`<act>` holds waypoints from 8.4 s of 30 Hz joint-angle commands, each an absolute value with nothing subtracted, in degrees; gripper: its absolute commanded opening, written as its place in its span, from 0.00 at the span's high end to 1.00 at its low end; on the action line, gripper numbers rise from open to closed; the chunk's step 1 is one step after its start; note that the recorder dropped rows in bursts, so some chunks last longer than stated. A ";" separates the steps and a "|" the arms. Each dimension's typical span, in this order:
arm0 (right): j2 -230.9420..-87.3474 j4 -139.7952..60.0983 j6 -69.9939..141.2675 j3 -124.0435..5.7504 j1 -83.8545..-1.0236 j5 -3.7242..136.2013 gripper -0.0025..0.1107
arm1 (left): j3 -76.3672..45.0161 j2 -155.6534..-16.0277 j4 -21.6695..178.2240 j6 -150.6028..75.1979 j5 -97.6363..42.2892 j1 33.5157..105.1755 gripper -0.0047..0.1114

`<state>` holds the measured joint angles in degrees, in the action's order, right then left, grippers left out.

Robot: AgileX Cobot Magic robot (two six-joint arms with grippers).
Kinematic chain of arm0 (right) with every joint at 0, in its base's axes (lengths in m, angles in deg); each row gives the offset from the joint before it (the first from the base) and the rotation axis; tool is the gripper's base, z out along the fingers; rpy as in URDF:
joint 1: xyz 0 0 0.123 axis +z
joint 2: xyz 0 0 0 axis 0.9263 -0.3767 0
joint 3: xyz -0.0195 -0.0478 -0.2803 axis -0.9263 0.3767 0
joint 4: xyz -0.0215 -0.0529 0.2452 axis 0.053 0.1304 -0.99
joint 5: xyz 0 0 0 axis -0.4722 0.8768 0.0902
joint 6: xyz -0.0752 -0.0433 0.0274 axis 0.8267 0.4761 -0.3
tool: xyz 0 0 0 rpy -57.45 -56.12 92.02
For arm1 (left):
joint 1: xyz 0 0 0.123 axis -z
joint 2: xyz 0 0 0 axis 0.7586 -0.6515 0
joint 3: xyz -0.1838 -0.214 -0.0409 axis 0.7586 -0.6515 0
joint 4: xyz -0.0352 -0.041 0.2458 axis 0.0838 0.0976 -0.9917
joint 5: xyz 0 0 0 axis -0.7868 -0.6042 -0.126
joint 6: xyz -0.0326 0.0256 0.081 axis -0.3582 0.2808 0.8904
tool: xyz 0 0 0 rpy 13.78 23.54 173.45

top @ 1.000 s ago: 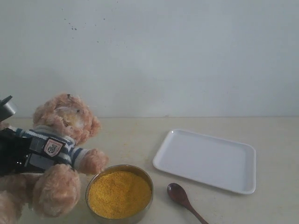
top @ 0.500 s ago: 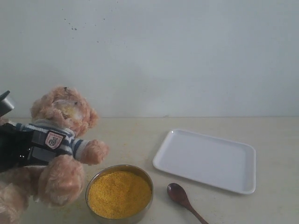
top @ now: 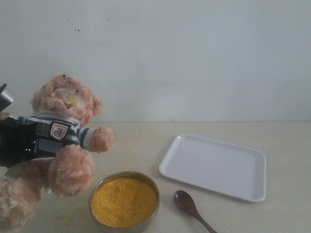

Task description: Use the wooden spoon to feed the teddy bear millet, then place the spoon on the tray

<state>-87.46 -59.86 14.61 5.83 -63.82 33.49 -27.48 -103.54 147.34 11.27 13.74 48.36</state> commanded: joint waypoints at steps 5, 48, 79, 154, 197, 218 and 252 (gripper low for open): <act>-101.02 -42.87 17.01 -15.03 -63.95 20.84 0.98 | -27.66 -102.68 149.23 11.97 13.90 48.26 0.92; -157.79 -55.66 62.47 -38.18 -42.53 94.62 0.90 | -27.78 -102.68 147.49 14.53 14.51 48.26 0.92; -180.49 -54.38 62.36 -38.18 -36.89 84.80 0.49 | -27.78 -102.68 149.41 14.53 13.02 48.26 0.92; -169.95 -44.69 57.12 -59.39 -32.87 127.19 0.98 | -27.78 -102.68 155.84 20.06 -5.48 48.26 0.92; -200.58 -2.21 45.40 -76.86 -11.30 136.20 0.98 | -27.78 -110.37 150.42 17.96 -7.87 48.26 0.92; -200.58 -9.37 43.57 -76.86 -11.30 135.68 0.98 | -27.78 -110.37 150.42 17.96 -7.18 48.26 0.92; -200.58 -26.19 47.86 -85.82 -18.59 136.20 0.98 | -27.78 -110.37 147.67 17.96 -6.66 48.26 0.92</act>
<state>-200.94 -18.65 44.70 -85.45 -15.60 135.62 -27.84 -110.44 147.59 18.38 -7.32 48.26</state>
